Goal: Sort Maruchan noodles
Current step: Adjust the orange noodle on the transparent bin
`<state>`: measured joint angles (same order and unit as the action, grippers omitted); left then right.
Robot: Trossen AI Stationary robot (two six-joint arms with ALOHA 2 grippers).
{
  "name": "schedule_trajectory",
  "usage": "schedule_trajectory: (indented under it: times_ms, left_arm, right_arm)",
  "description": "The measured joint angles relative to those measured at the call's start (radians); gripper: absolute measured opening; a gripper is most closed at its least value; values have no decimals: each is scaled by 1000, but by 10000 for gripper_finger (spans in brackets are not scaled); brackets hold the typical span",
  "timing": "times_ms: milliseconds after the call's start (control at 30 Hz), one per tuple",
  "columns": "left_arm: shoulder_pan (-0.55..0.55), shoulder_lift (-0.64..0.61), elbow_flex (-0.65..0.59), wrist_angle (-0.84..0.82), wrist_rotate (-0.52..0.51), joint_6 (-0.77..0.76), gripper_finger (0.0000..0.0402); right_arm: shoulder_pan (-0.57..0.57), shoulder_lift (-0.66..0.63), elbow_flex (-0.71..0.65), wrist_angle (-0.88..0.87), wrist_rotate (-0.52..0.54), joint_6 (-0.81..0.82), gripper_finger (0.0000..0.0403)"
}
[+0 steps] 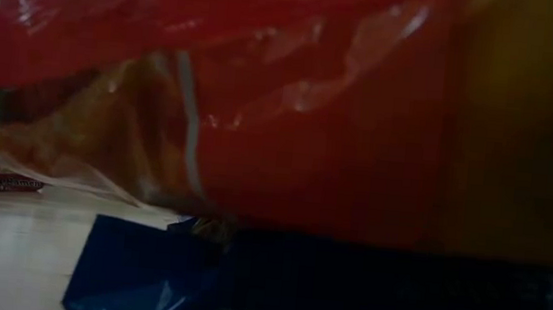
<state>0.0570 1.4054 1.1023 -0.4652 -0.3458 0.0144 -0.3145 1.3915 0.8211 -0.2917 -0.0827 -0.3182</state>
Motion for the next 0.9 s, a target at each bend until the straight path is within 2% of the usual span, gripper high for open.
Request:
schedule_trajectory:
  times_ms: [200,467,700,900]
  left_arm:
    - [29,-154,-219,220,158,-62,0]
    - [79,-280,-432,531,363,-117,0]
    - [122,-285,-515,750,532,-191,0]
    - [137,-285,-515,761,546,-222,0]
  right_arm:
    - [0,0,0,147,-54,1,140]
    - [0,0,0,388,-207,36,140]
    - [0,0,1,487,-233,27,140]
    - [26,25,1,601,-225,-80,141]
